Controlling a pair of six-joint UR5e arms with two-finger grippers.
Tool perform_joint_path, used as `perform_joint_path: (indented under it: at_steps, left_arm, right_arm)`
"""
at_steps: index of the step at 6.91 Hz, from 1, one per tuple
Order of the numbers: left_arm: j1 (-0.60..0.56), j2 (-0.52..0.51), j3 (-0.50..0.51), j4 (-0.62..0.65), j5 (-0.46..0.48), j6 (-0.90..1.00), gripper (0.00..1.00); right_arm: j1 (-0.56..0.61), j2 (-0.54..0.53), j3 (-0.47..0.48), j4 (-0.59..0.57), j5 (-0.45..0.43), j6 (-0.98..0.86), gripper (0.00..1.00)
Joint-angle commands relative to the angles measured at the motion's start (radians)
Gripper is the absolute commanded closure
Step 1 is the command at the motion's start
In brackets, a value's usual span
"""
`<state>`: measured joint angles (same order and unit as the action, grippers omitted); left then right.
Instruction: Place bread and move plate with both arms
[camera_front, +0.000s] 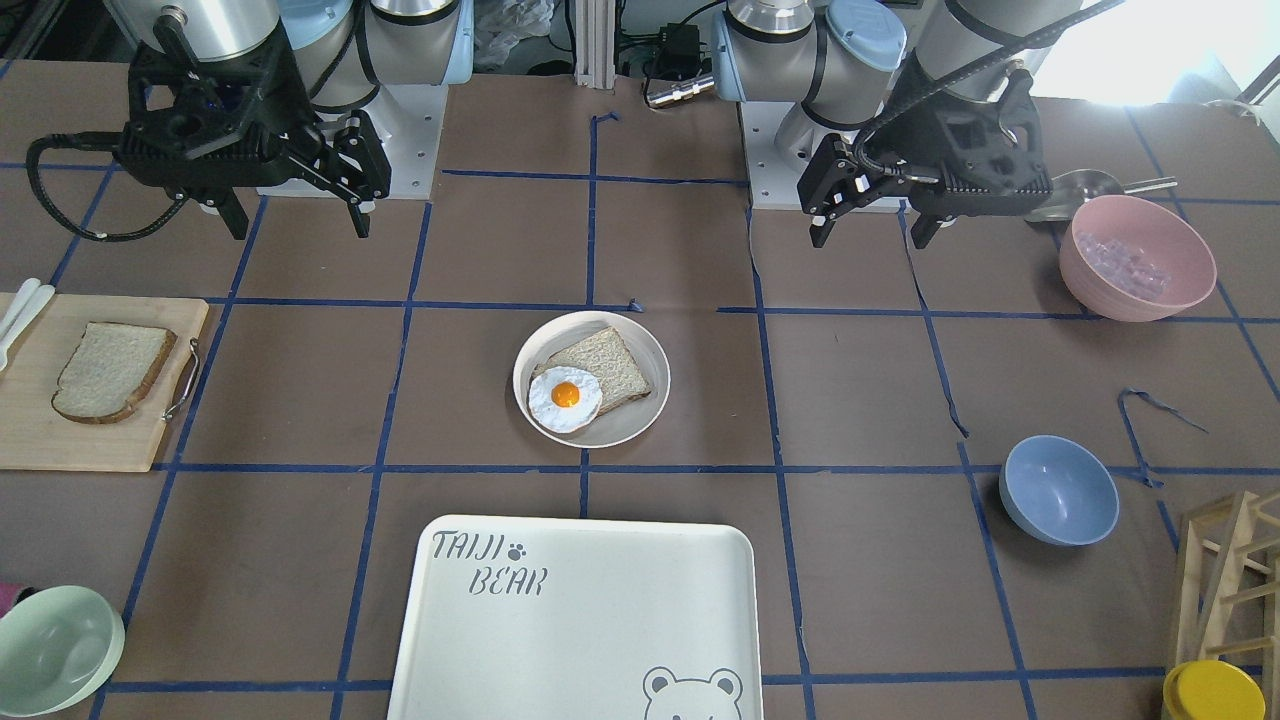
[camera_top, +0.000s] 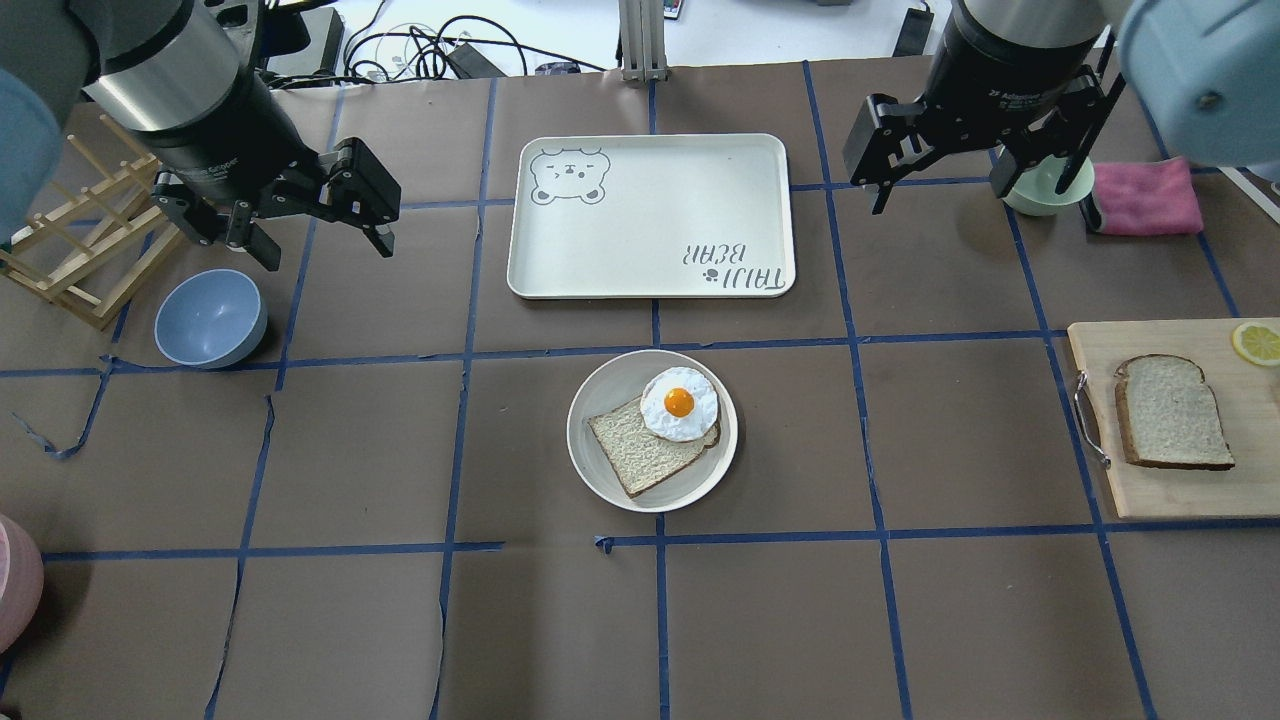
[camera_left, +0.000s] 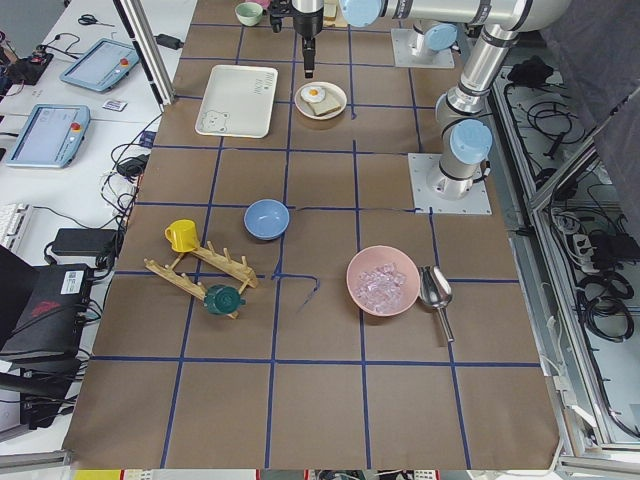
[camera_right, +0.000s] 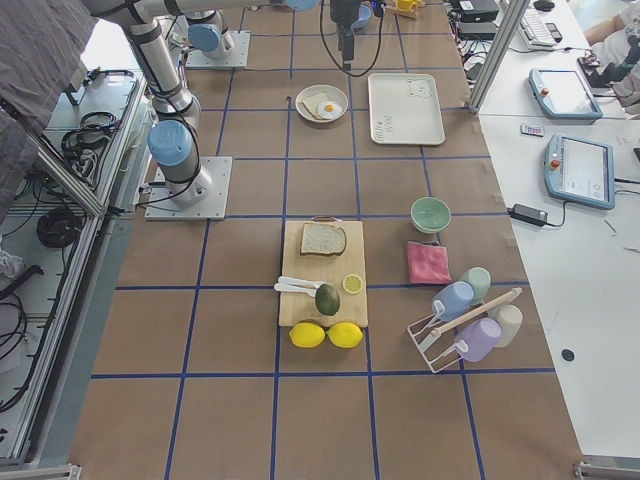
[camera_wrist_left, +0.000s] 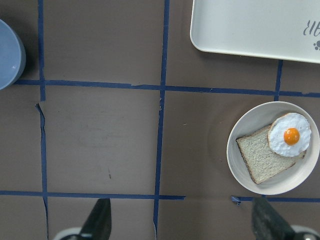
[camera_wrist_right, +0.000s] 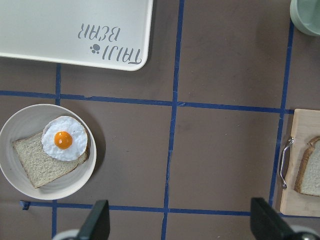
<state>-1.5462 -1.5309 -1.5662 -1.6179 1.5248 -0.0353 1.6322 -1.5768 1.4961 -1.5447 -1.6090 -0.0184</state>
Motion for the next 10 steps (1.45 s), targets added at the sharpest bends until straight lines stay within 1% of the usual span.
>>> perform_joint_path:
  at_steps: [1, 9, 10]
  left_arm:
    - [0.000, 0.000, 0.000, 0.000, 0.000, 0.000, 0.00]
    - [0.000, 0.000, 0.000, 0.001, -0.002, 0.000, 0.00]
    - [0.000, 0.000, 0.000, 0.001, 0.000, 0.000, 0.00]
  right_arm:
    - [0.000, 0.000, 0.000, -0.002, 0.000, 0.000, 0.00]
    - [-0.006, 0.003, 0.001, -0.011, -0.002, -0.003, 0.00]
    - [-0.056, 0.004, 0.004, 0.000, 0.000, -0.050, 0.00]
